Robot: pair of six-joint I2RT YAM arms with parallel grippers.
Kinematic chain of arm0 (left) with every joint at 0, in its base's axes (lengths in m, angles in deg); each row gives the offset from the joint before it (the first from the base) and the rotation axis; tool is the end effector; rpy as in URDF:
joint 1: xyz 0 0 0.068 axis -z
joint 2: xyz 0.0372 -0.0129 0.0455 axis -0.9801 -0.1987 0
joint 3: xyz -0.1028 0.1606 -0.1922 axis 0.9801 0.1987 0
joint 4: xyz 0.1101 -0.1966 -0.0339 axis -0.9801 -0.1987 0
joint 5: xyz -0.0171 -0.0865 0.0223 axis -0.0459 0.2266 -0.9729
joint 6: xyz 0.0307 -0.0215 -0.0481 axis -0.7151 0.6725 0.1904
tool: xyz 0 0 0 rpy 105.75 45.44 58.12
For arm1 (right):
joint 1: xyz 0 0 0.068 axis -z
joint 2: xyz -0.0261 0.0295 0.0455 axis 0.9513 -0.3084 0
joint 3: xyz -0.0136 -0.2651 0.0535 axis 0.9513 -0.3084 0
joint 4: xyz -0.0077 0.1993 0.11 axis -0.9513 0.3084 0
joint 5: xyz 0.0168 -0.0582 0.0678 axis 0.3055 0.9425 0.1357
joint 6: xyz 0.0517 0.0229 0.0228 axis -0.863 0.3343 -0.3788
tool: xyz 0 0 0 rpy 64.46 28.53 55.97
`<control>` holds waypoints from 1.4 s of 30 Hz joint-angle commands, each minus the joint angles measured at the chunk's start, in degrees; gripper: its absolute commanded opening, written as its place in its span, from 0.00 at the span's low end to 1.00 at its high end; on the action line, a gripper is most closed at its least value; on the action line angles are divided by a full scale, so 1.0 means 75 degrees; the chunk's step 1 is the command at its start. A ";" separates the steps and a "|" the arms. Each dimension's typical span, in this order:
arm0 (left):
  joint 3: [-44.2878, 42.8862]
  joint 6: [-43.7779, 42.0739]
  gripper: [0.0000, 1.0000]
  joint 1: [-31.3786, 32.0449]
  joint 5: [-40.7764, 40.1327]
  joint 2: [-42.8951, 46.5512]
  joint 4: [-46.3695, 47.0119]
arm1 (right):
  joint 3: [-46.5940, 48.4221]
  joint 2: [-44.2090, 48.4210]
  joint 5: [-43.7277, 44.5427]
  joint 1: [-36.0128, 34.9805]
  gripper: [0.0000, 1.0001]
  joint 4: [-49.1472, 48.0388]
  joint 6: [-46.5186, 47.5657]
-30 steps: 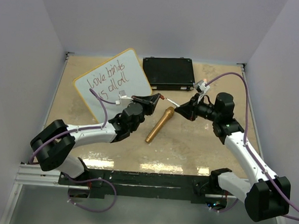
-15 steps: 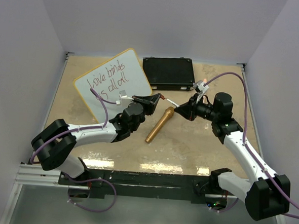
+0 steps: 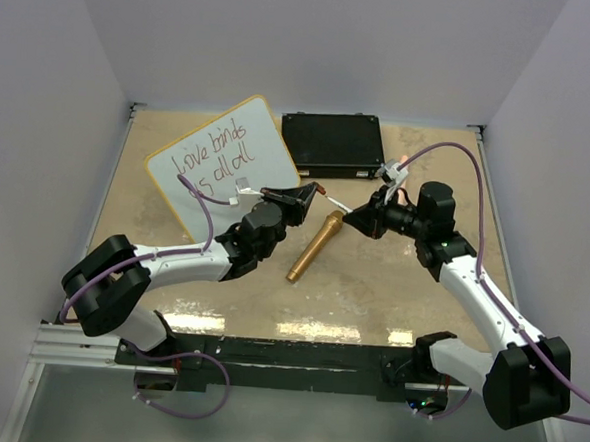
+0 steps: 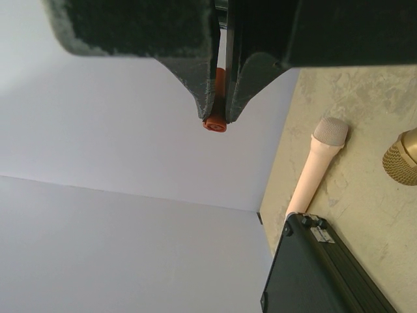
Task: Write a sentence on the whiteboard
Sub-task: Insert the whiteboard marker without the cap into the pen cap.
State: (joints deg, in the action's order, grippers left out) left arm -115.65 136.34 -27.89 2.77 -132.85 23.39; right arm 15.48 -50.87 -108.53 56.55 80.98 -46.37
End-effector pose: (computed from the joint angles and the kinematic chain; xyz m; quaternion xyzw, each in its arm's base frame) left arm 0.2131 -0.2221 0.2647 -0.4685 0.5776 -0.5651 0.3571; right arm 0.2029 0.0873 0.2929 -0.2610 0.7430 0.3850 0.4813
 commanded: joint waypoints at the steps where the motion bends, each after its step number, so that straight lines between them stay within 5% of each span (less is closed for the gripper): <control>1: -0.0190 0.0046 0.00 0.0031 -0.0156 -0.0079 0.0425 | 0.0092 0.0033 0.0090 -0.0056 0.00 -0.0123 0.0085; 42: -0.0038 -0.0024 0.00 0.0008 -0.0238 -0.0162 0.0190 | 0.0221 0.0174 0.0148 -0.0045 0.00 0.0006 0.0296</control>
State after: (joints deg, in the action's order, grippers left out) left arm -115.65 136.32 -27.89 2.40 -133.64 22.93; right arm 15.48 -50.82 -108.49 56.33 82.10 -44.60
